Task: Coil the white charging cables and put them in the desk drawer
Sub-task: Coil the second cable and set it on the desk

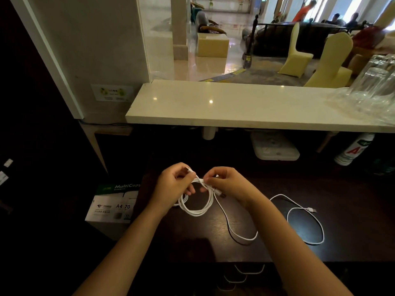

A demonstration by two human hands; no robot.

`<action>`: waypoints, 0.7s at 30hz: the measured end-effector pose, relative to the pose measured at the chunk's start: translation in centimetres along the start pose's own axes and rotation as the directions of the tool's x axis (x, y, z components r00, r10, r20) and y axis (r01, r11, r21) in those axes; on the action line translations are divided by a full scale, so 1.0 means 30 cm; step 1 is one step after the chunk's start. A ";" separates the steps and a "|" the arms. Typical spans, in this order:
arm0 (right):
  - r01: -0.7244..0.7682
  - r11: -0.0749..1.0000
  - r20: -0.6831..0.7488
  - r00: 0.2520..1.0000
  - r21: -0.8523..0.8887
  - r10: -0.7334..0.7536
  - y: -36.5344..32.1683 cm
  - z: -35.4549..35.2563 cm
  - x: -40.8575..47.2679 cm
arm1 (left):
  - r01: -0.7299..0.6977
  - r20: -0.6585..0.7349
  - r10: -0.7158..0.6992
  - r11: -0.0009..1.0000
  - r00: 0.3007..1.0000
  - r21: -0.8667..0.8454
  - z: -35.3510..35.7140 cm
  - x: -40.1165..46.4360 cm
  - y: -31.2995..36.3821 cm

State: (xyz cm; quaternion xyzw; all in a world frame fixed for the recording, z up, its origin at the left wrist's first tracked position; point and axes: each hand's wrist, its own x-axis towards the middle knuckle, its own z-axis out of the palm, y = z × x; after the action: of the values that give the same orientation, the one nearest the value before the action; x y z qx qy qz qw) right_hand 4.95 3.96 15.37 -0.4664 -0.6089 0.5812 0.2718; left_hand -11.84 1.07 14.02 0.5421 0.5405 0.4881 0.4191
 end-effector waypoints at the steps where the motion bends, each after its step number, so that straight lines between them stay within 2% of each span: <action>1: -0.008 0.999 0.019 1.000 -0.049 0.009 -0.004 -0.004 0.003 | 0.015 0.029 -0.015 1.000 0.999 -0.004 0.002 0.001 0.001; 5: -0.024 0.995 0.107 0.994 -0.097 0.035 0.001 -0.009 0.003 | 0.058 0.105 -0.057 0.998 0.993 0.001 -0.008 0.004 0.002; 8: -0.030 1.000 0.041 0.999 -0.008 0.030 0.027 0.016 0.016 | 0.210 0.102 -0.202 0.975 0.974 -0.076 -0.019 0.011 -0.020; 11: -0.041 0.995 -0.081 0.996 0.094 0.049 0.055 0.028 0.035 | 0.479 0.188 -0.441 0.831 0.877 -0.283 -0.047 -0.004 -0.066; 13: -0.064 0.993 -0.133 0.988 0.101 0.077 0.066 0.030 0.044 | 0.563 0.276 -0.491 0.701 0.826 -0.438 -0.057 -0.026 -0.099; 15: -0.093 0.993 -0.141 0.985 0.074 0.102 0.075 0.042 0.051 | 0.551 0.289 -0.477 0.624 0.830 -0.554 -0.058 -0.042 -0.132; 17: -0.101 0.994 -0.138 0.985 0.028 0.104 0.088 0.059 0.059 | 0.537 0.282 -0.471 0.598 0.836 -0.595 -0.053 -0.049 -0.156; 21: -0.133 0.984 -0.207 0.973 -0.118 0.106 0.134 0.092 0.084 | 0.512 0.245 -0.463 0.634 0.852 -0.580 -0.050 -0.056 -0.184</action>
State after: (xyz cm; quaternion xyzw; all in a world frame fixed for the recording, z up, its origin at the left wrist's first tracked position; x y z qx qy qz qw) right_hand 2.50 4.48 10.47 -0.5751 -0.5860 0.5056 0.2650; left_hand -14.17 -0.35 8.73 0.2225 0.4572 0.4873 0.7100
